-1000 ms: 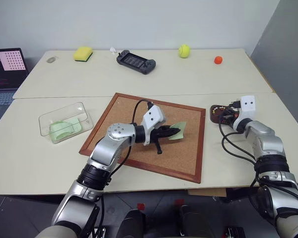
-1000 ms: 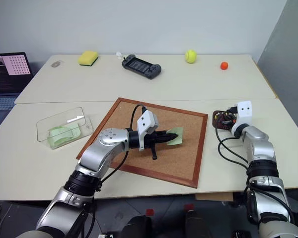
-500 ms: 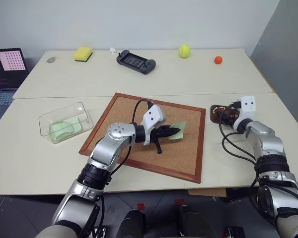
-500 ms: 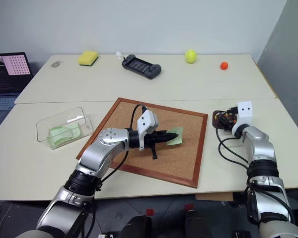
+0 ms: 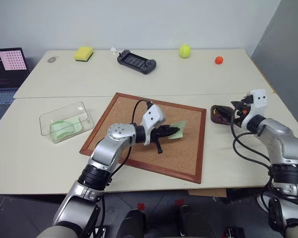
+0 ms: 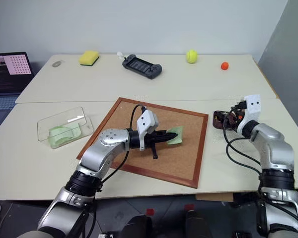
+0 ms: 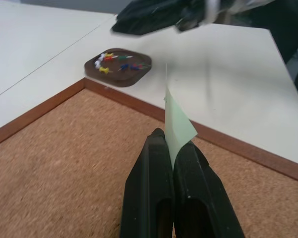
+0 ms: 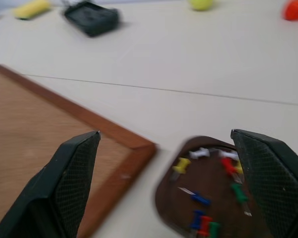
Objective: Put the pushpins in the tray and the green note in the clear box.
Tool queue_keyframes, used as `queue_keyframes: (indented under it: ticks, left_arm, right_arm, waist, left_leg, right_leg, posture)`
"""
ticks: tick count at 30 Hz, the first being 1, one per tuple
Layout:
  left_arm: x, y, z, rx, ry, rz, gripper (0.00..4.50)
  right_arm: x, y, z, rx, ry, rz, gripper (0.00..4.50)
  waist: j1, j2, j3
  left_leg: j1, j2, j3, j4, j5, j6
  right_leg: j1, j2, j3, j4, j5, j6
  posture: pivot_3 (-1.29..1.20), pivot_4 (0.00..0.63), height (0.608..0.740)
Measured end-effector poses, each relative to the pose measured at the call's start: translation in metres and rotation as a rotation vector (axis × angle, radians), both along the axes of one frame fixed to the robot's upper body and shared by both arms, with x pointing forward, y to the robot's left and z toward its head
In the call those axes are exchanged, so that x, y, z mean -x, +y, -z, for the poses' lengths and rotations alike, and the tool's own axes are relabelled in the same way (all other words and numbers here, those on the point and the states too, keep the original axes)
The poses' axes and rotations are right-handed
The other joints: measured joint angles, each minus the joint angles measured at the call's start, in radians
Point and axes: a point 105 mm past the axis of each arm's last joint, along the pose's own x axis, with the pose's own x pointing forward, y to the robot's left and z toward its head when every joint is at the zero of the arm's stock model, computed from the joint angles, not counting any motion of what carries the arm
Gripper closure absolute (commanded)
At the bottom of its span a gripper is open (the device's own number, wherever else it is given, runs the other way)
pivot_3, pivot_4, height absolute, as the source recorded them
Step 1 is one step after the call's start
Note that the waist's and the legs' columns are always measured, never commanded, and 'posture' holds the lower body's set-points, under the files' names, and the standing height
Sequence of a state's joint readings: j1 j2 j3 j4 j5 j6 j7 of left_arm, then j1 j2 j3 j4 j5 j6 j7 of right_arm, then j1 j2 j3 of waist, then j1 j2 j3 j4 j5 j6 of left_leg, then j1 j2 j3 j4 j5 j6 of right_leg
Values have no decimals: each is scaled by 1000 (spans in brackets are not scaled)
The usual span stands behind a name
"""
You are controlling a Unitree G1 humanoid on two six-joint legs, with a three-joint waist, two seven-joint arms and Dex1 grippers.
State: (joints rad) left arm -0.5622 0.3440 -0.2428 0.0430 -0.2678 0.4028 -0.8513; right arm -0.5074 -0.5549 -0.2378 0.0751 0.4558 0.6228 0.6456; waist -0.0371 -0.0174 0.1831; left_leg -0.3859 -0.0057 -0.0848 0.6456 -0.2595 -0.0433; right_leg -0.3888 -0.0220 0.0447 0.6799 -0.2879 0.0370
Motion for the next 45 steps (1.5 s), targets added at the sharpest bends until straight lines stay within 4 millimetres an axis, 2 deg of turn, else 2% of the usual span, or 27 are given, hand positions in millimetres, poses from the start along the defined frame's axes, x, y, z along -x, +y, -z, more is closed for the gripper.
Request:
queue_keyframes:
  ticks: [3, 4, 6, 11, 13, 16, 17, 18, 19, 20, 21, 22, 24, 26, 32, 35, 38, 39, 45]
  left_arm:
    - [-13, 15, -6, 44, 2, -130, 4500]
    - [-20, 28, -11, 70, 0, -209, 4500]
    - [-24, 38, -16, 82, -12, -260, 4500]
    - [-19, 68, -34, 189, -36, -465, 4500]
    - [-15, 86, -49, 227, -81, -566, 4500]
    - [-7, 119, -63, 269, -137, -728, 4500]
    - [-2, 135, -62, 277, -142, -810, 4500]
    - [-1, 142, -61, 278, -141, -844, 4500]
    - [5, 164, -58, 279, -137, -955, 4500]
    - [7, 174, -57, 280, -139, -1005, 4500]
    - [11, 196, -57, 277, -146, -1108, 4500]
    - [13, 207, -58, 276, -156, -1159, 4500]
    - [18, 234, -66, 272, -198, -1275, 4500]
    - [18, 252, -73, 273, -241, -1344, 4500]
    - [0, 280, -59, 332, -204, -1494, 4500]
    - [-10, 285, -49, 350, -161, -1508, 4500]
    - [-16, 287, -30, 347, -99, -1504, 4500]
    - [-17, 288, -24, 352, -76, -1509, 4097]
    - [-13, 292, -9, 396, -16, -1525, 2963]
  right_arm:
    - [22, 16, -8, -6, -10, -138, 27]
    - [33, 25, -11, -5, -12, -202, 27]
    - [39, 33, -13, -2, -17, -247, 27]
    - [61, 65, -26, 71, -80, -419, 27]
    - [71, 79, -32, 77, -107, -495, 27]
    - [82, 94, -37, 87, -135, -574, 27]
    - [86, 99, -37, 87, -136, -607, 27]
    - [86, 101, -37, 87, -135, -617, 27]
    - [87, 107, -38, 88, -138, -640, 27]
    - [87, 110, -41, 90, -148, -655, 27]
    - [88, 117, -48, 87, -168, -682, 27]
    - [89, 123, -54, 76, -187, -704, 27]
    - [93, 137, -65, 51, -224, -768, 27]
    - [97, 149, -68, 33, -231, -820, 27]
    - [92, 155, -50, 14, -164, -836, 27]
    - [92, 155, -50, 10, -168, -835, 27]
    - [89, 155, -50, 8, -170, -819, 27]
    - [88, 155, -49, 12, -170, -807, 0]
    - [85, 155, -46, -2, -157, -781, 0]
  waist:
    - [3, 0, 0]
    - [2, 0, 0]
    - [1, 0, 0]
    - [4, -1, 0]
    - [6, -1, 1]
    - [5, -1, 1]
    - [5, -1, 1]
    - [5, -1, 1]
    - [4, -2, 1]
    - [3, -2, 1]
    - [3, -2, 1]
    - [4, -3, 2]
    - [6, -3, 2]
    - [10, -4, 1]
    - [27, -6, 1]
    - [29, -6, 1]
    - [26, -6, 1]
    - [25, -6, 1]
    - [22, -6, 1]
  left_leg:
    - [0, 0, -1, 0, 0, 0]
    - [0, 0, -1, 0, 0, 0]
    - [0, 0, -1, 0, 0, 0]
    - [0, 0, -2, 0, 0, 0]
    - [-1, 0, -2, 0, 0, 0]
    - [0, 0, -3, 0, 0, 0]
    - [0, 0, -3, 0, 0, 0]
    - [0, 1, -3, 0, 0, 0]
    - [0, 0, -3, 0, 0, 0]
    - [0, 1, -3, 0, 0, 0]
    - [1, 1, -3, 0, 0, 0]
    - [1, 1, -3, 0, 0, 0]
    - [1, 1, -4, 0, 0, -1]
    - [1, 1, -5, 0, 0, -1]
    - [-2, -1, -5, 1, 0, -1]
    - [-2, -1, -4, 1, 0, -1]
    - [-2, 0, -5, 0, 0, -1]
    - [-1, 0, -5, 0, 0, -1]
    - [-2, 0, -10, 0, 0, -1]
  right_leg:
    - [0, 0, -1, 0, 0, 0]
    - [0, 0, -1, 0, 0, 0]
    - [0, 0, -1, 0, 0, 0]
    - [0, 0, -2, 0, 0, 0]
    - [0, 0, -1, -1, 0, 0]
    - [0, 0, -1, -1, 0, 0]
    - [1, 0, -1, -1, 0, 0]
    - [1, 0, -1, 0, 0, 0]
    - [0, 0, -1, 0, 0, 0]
    - [0, 0, 0, 0, 0, 0]
    - [0, 0, -2, 0, 0, 0]
    - [0, 1, -2, 0, 0, 0]
    - [1, 1, -4, 0, 0, 0]
    - [1, 1, -4, 0, 0, 0]
    - [0, -2, -3, -2, 1, 1]
    - [0, -2, -4, -1, 1, 1]
    - [-1, -1, -4, -1, 1, 1]
    - [-1, -1, -4, -1, 1, 1]
    - [-1, -2, -4, -1, 1, 1]
  posture:
    - [0, 150, 740]
    - [0, 150, 740]
    - [0, 150, 740]
    - [0, 150, 740]
    - [0, 150, 740]
    - [0, 150, 740]
    - [0, 150, 740]
    - [0, 150, 740]
    - [0, 150, 740]
    - [0, 150, 740]
    - [0, 150, 740]
    - [0, 150, 740]
    - [0, 150, 740]
    - [0, 150, 740]
    - [0, 150, 740]
    - [0, 150, 740]
    - [0, 150, 740]
    - [0, 150, 740]
    - [0, 150, 740]
